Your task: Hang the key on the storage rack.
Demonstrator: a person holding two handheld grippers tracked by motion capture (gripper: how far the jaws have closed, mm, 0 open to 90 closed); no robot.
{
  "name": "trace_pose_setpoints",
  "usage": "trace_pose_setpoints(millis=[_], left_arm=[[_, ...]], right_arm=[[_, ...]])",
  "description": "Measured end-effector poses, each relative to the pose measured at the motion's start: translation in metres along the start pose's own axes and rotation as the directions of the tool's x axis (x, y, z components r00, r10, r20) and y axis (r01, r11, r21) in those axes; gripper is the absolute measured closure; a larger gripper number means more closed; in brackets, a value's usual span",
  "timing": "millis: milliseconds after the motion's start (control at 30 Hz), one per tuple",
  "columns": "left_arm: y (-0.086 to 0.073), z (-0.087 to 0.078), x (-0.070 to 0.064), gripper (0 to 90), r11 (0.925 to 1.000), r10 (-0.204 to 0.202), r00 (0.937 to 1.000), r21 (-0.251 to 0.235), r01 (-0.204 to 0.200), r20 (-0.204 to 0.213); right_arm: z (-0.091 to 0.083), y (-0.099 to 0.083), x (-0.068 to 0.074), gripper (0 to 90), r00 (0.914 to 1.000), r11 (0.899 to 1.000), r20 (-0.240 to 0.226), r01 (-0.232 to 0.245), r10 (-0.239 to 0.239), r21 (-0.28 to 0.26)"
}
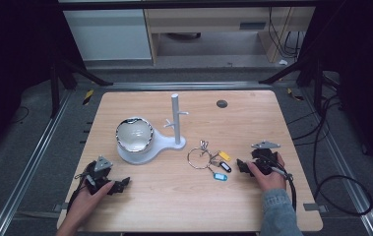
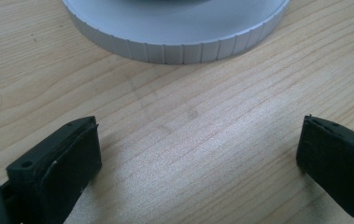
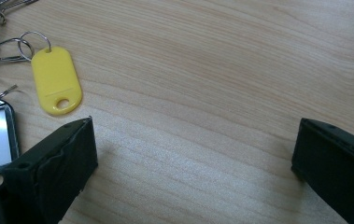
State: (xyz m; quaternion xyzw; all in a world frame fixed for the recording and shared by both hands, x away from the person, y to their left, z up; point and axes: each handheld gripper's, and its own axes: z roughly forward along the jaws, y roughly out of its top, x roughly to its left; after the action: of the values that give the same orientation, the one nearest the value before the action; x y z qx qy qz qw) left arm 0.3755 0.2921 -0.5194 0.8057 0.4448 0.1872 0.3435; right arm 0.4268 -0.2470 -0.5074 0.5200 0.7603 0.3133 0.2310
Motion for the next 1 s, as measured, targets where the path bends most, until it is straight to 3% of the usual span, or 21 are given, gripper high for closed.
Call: trace_pose_setpoints(millis=[300, 467, 500, 667, 733, 867, 967, 1000], left_arm=[[0.000, 0.000, 0.000, 0.0, 1.0000, 0.001, 1.0000, 0.001, -0.001, 0.001], [0.000, 0.000, 0.000, 0.0, 1.0000, -0.001, 1.0000, 0.000, 0.001, 0.000], [0.000, 0.000, 0.000, 0.0, 1.0000, -0.001, 1.0000, 0.000, 0.001, 0.000], [0.000, 0.000, 0.000, 0.0, 1.0000, 0.000, 1.0000, 0.000, 0.000, 0.000], [0.000, 0.000, 0.000, 0.0, 1.0000, 0.001, 1.0000, 0.003, -0.001, 0.000], [0.000, 0.000, 0.000, 0.0, 1.0000, 0.001, 1.0000, 0.003, -0.001, 0.000], [0.000, 0.000, 0.000, 0.0, 1.0000, 0.001, 1.0000, 0.003, -0.001, 0.000], [0.000, 0.000, 0.000, 0.0, 1.0000, 0.001, 1.0000, 0.003, -0.001, 0.000]], right_arm=[[0.000, 0.000, 0.000, 0.5, 1.0000, 1.000, 0.005, 0.002, -0.002, -0.002], [-0.003, -0.001, -0.002, 8.2, 1.0000, 1.000, 0.000, 0.000, 0.000, -0.017], [-0.005, 0.001, -0.002, 15.1, 0.9998, 1.000, -0.012, 0.013, -0.013, -0.004], [-0.010, 0.011, 0.004, 18.0, 0.9967, 0.997, -0.027, 0.077, -0.076, 0.021], [-0.013, 0.022, 0.007, 18.6, 0.9911, 0.991, -0.056, 0.123, -0.120, 0.053], [-0.016, 0.035, 0.011, 24.3, 0.9831, 0.985, -0.098, 0.162, -0.155, 0.065], [-0.019, 0.052, 0.023, 37.6, 0.9596, 0.963, -0.142, 0.256, -0.243, 0.085], [-0.019, 0.052, 0.023, 37.6, 0.9596, 0.963, -0.142, 0.256, -0.243, 0.085]])
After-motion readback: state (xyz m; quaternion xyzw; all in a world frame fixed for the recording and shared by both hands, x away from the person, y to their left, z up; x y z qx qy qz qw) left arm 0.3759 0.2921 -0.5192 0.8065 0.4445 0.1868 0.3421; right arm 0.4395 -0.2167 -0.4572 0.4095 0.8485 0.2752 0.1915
